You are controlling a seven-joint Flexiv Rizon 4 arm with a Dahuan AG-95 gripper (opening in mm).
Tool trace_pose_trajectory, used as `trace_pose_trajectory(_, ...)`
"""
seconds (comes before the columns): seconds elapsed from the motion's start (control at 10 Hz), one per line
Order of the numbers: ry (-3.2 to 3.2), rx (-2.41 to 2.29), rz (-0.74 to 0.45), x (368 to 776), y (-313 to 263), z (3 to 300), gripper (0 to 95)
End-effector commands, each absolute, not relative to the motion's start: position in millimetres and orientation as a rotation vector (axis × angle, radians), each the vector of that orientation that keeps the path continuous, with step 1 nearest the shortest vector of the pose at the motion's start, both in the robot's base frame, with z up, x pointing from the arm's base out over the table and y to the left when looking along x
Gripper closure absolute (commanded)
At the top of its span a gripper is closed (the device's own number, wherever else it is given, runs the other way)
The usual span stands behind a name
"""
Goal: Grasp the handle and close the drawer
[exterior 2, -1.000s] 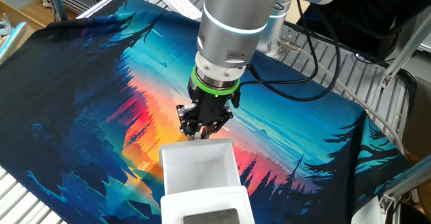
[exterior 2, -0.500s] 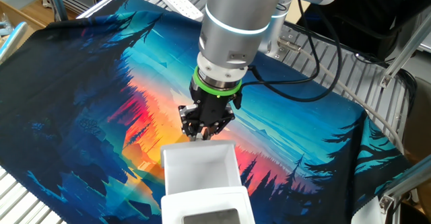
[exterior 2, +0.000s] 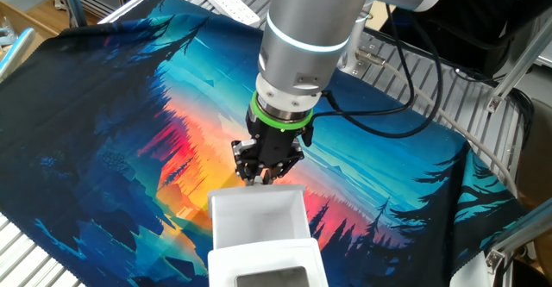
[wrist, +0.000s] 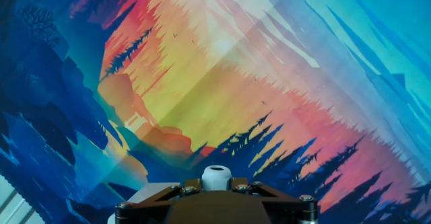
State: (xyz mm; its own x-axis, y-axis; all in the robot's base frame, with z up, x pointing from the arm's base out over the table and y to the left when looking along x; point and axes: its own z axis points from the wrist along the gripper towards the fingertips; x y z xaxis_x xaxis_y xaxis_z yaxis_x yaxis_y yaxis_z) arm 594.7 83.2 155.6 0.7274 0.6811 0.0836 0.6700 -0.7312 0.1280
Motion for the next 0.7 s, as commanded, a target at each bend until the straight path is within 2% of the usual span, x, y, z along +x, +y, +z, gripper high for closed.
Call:
trace_pose_trajectory(0.1, 1.102, 2.849, 0.188, 595.0, 86.1, 160.6, 95.0)
trace_pose_trajectory(0.7, 1.109, 2.853, 0.176, 595.5, 89.8, 162.8, 95.0)
